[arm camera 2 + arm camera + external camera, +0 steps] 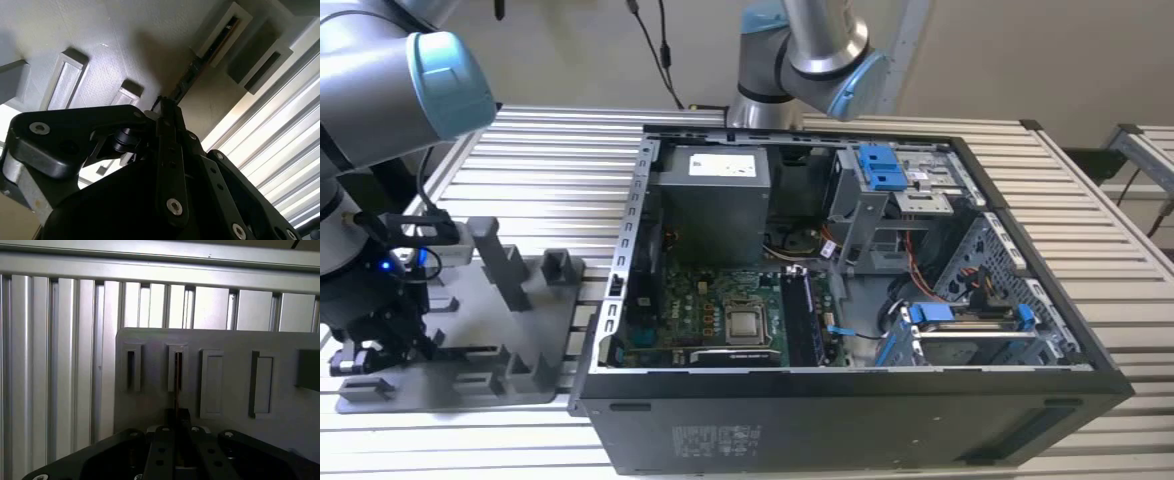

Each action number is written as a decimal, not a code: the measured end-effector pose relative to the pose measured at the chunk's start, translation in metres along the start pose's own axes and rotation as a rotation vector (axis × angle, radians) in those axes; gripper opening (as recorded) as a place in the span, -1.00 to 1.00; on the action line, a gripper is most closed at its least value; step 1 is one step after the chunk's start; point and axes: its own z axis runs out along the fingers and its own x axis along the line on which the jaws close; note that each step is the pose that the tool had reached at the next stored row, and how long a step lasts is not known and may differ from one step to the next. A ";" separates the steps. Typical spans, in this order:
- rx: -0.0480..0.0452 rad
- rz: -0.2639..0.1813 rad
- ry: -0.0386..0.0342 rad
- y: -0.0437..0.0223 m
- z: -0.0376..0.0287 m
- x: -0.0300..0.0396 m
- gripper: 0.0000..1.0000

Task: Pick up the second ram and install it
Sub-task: 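Pick up the second ram and move it above second insertion slot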

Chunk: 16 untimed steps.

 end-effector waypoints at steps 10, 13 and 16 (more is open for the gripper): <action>0.0000 0.000 0.0000 0.0002 -0.0109 -0.0003 -0.72; 0.0000 0.000 0.0000 0.0003 -0.0175 -0.0005 -0.72; 0.0000 0.000 0.0000 0.0004 -0.0239 -0.0007 -0.72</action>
